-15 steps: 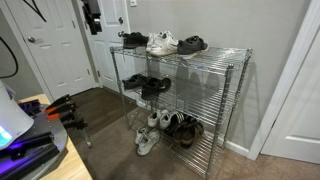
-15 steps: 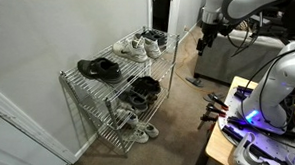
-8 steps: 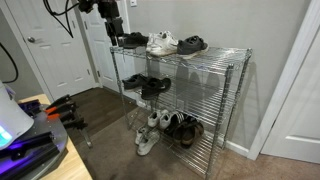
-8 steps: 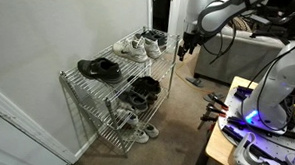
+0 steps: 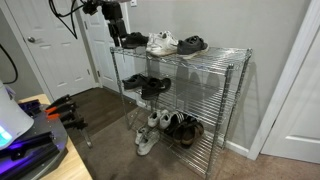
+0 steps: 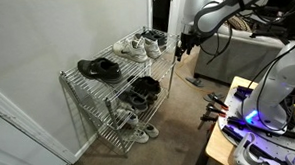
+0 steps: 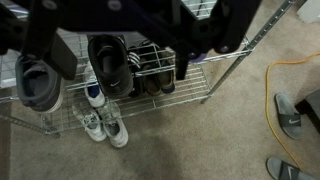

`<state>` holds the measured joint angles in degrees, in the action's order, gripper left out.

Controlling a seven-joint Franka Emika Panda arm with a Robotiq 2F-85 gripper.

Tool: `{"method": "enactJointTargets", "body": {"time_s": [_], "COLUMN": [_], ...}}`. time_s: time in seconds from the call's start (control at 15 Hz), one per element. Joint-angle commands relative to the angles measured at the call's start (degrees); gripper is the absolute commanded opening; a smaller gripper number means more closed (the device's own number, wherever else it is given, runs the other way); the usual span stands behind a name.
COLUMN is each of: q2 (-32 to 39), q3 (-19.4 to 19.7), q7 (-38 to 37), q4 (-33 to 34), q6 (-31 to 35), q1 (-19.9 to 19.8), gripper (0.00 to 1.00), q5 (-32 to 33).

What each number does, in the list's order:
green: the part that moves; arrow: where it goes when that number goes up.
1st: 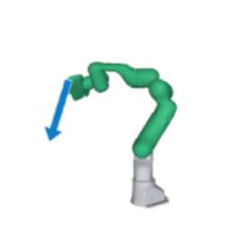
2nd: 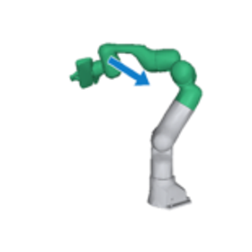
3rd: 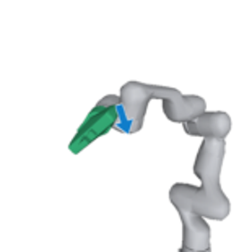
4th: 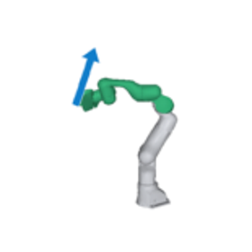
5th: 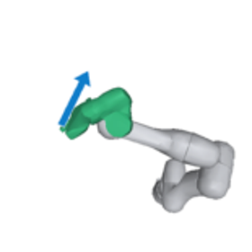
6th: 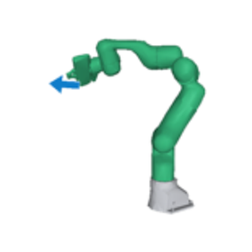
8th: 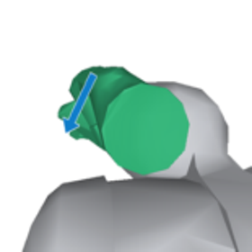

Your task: Remove the black shoes from the second rack and put it on the top rack next to its matching shoe

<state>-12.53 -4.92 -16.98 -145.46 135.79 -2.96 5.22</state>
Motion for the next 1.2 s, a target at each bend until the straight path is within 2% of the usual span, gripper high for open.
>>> {"method": "enactJointTargets", "body": {"time_s": [0.0, 0.2, 0.53, 0.67, 0.8, 0.87, 1.13], "q2": [-1.1, 0.4, 2.2, 2.9, 3.4, 2.9, 3.1], "q3": [-0.5, -2.3, -5.4, -7.1, -9.0, -6.9, -7.0], "q7": [-6.0, -13.2, -25.9, -32.8, -40.3, -34.7, -36.1], "q4": [-3.4, -5.2, -7.1, -7.4, -6.1, -6.5, -6.4], "q6": [12.3, 22.5, 29.5, 34.8, 36.3, 33.9, 34.1], "q1": [-0.9, -3.5, -7.9, -10.8, -13.9, -10.6, -11.0], "gripper": [1.00, 1.00, 1.00, 1.00, 1.00, 1.00, 1.00], "q5": [5.1, 13.3, 28.5, 37.9, 47.8, 41.2, 42.4]}}
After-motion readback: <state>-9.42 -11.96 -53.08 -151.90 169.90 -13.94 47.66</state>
